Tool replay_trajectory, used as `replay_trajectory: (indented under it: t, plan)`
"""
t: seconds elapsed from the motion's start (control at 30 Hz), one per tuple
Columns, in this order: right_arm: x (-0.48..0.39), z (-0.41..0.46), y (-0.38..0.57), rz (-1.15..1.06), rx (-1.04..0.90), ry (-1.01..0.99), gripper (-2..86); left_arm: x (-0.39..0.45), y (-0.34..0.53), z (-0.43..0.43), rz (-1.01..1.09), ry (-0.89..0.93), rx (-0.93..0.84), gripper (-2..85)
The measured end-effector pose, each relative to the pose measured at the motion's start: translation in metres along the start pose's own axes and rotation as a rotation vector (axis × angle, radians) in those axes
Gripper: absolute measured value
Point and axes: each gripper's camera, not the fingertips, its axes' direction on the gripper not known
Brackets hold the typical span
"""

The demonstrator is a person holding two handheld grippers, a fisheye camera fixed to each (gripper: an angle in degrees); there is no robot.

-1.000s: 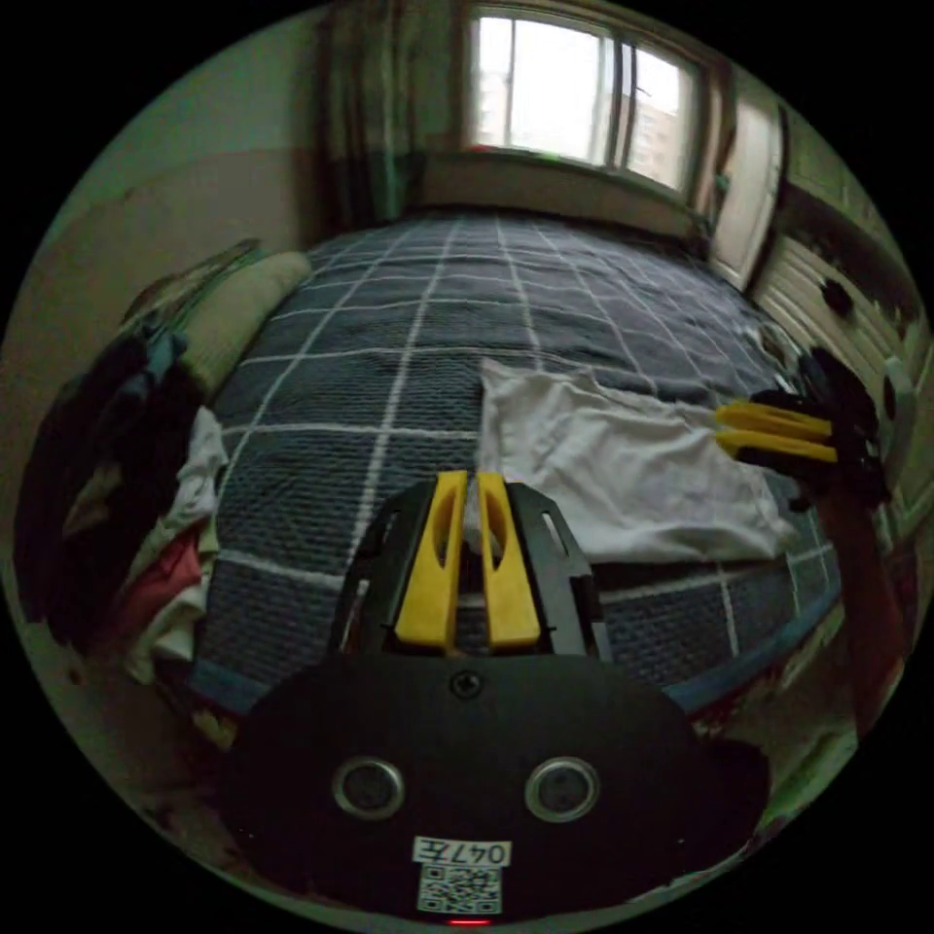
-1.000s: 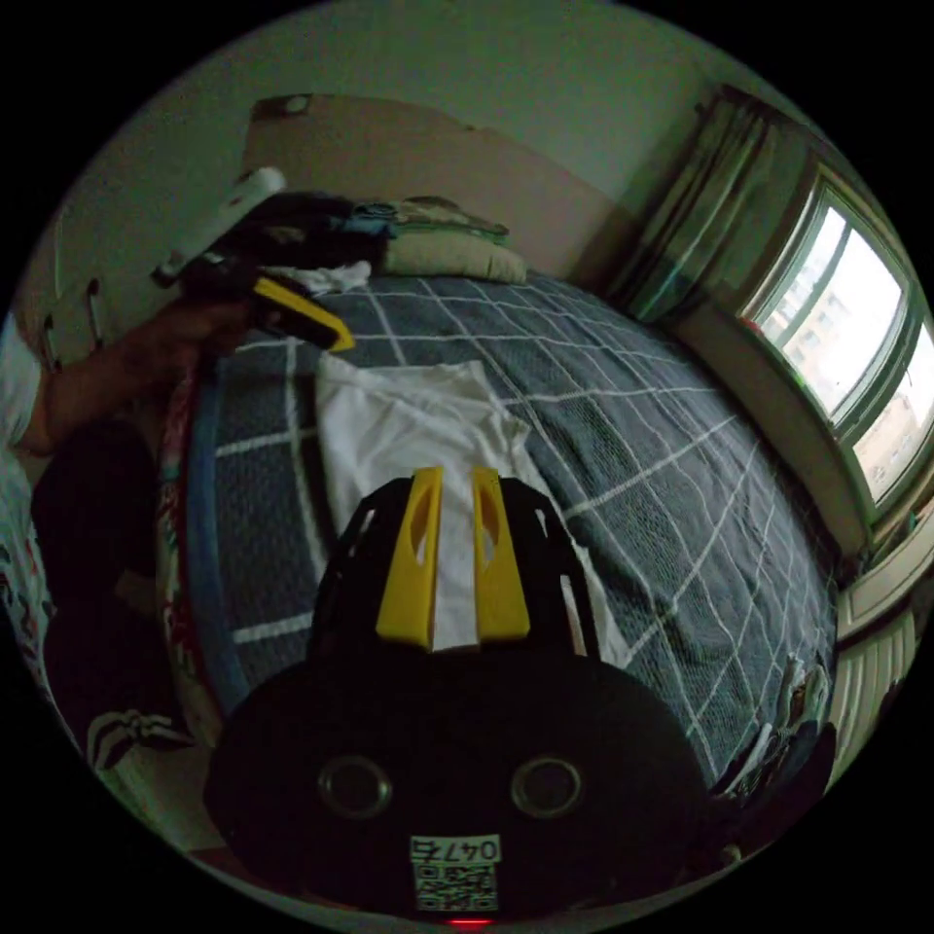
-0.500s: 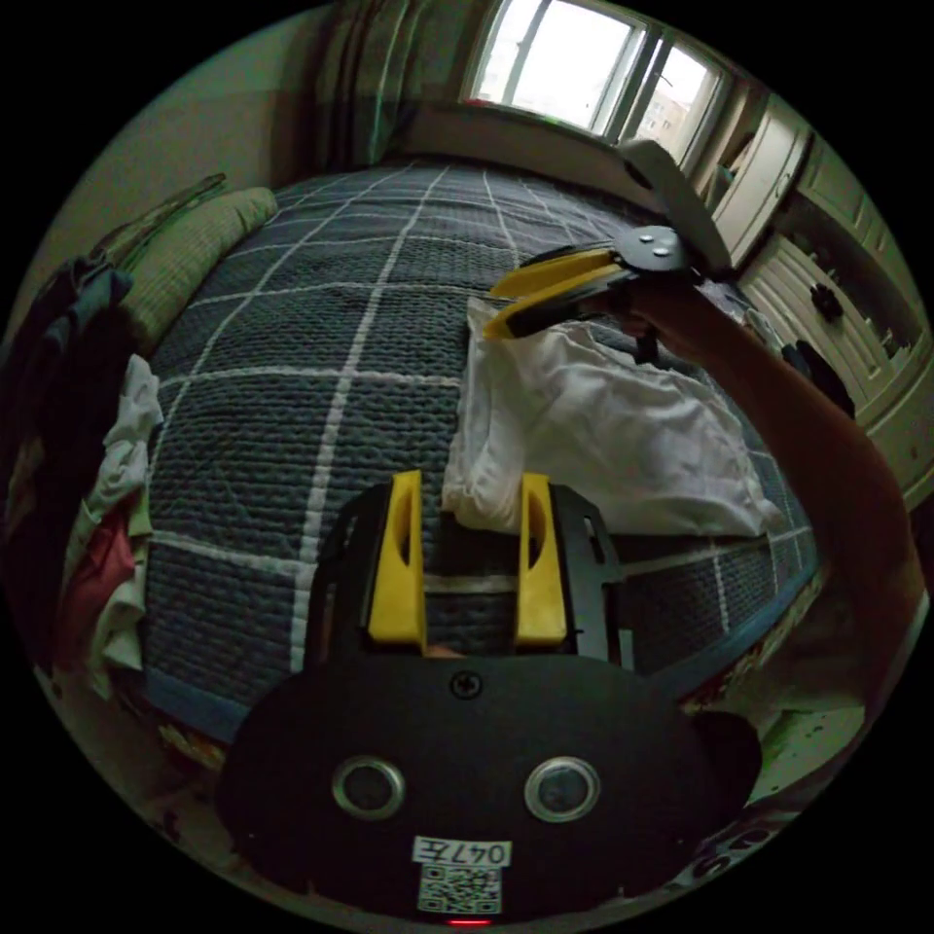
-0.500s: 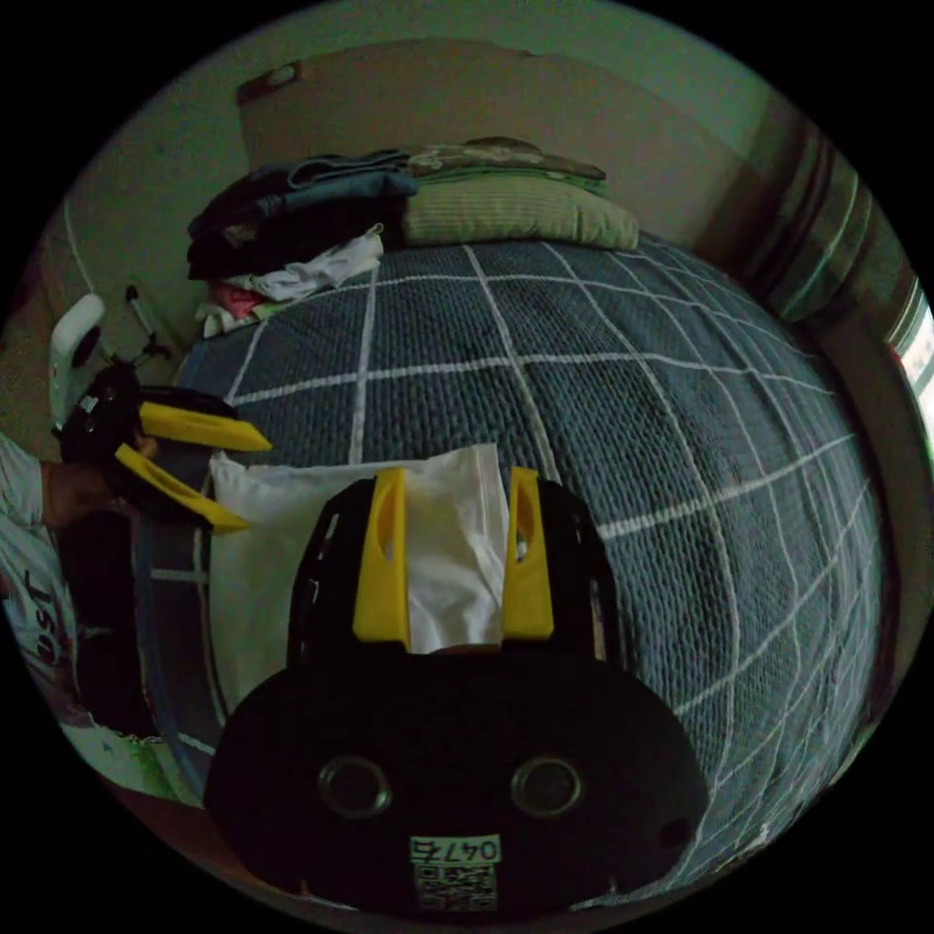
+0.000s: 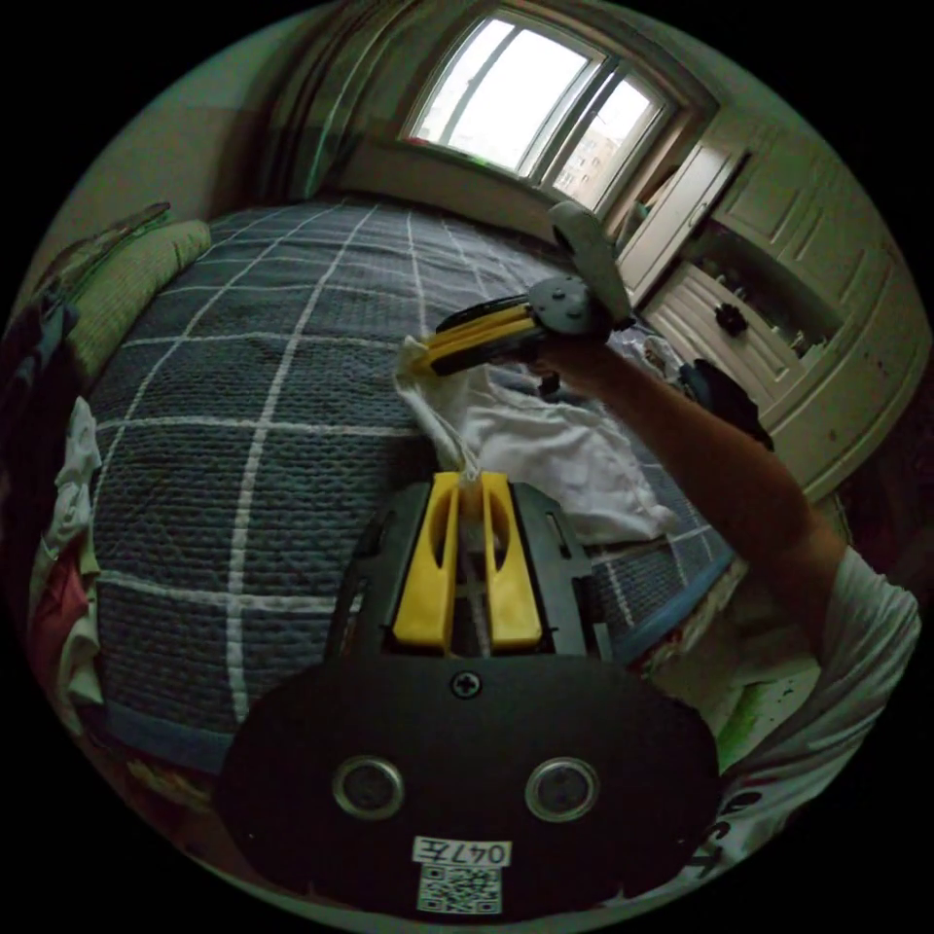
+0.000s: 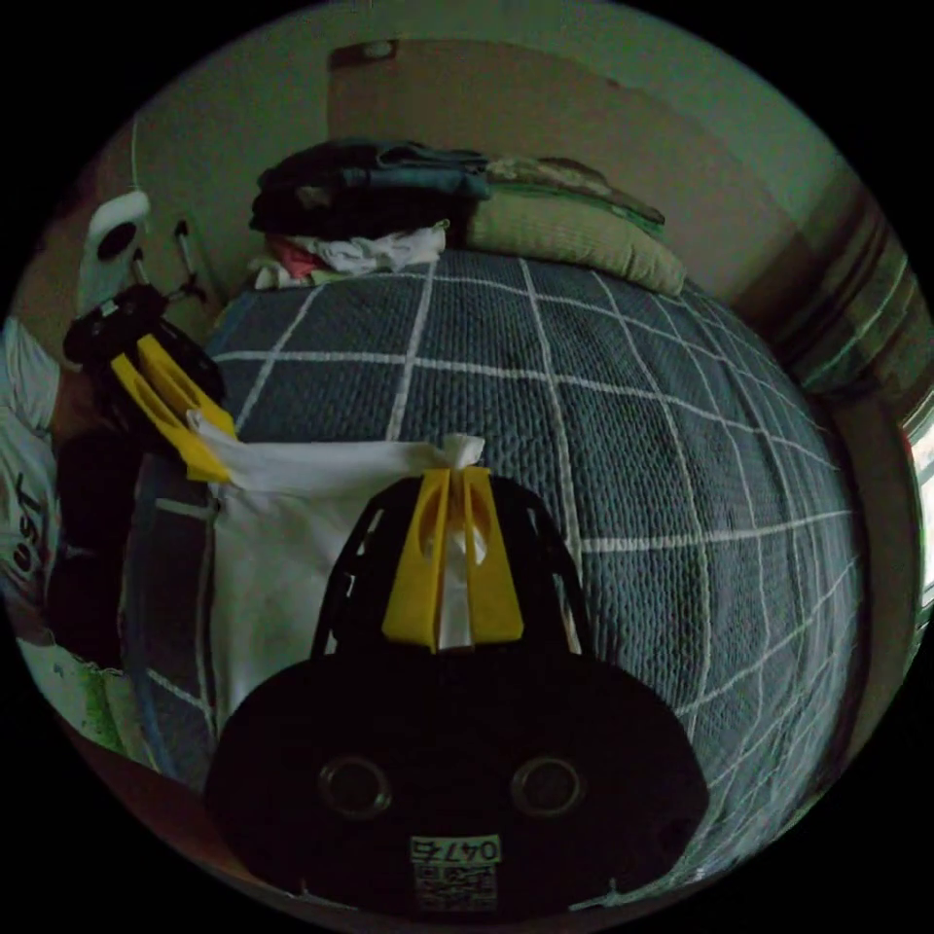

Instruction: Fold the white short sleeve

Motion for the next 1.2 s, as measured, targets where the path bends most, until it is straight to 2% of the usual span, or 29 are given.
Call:
replay_trajectory:
  t: [0.13,0.27,0.5,0.63,0.73,0.9,1.0,1.1,1.2]
  plan:
    - [0.016,-0.054,0.058,0.053,0.137,-0.041,0.3,0.058,-0.007,0.017,0.097,0.107,0.011,3.0]
    - [0.028,-0.100,0.130,0.117,0.190,-0.074,0.3,0.133,-0.007,0.063,0.201,0.142,-0.030,3.2]
    - [0.031,-0.128,0.280,0.282,0.189,-0.062,1.8,0.202,0.011,0.164,0.154,0.224,-0.155,4.1]
    - [0.039,-0.135,0.354,0.497,0.186,-0.007,5.3,0.229,0.025,0.204,0.170,0.210,-0.235,10.1]
    - [0.038,-0.157,0.393,0.627,0.227,0.097,5.0,0.252,0.040,0.203,0.249,0.206,-0.207,14.0]
    - [0.011,-0.179,0.393,0.626,0.188,0.274,2.7,0.278,0.065,0.192,0.381,0.316,-0.239,12.9]
    - [-0.002,-0.170,0.385,0.603,0.152,0.238,2.7,0.268,0.058,0.193,0.340,0.309,-0.166,11.2]
    - [0.004,-0.163,0.401,0.749,0.101,0.215,5.6,0.264,0.046,0.209,0.322,0.283,-0.132,11.1]
    - [0.015,-0.163,0.436,0.934,0.185,0.041,7.5,0.272,0.043,0.239,0.339,0.299,-0.169,11.9]
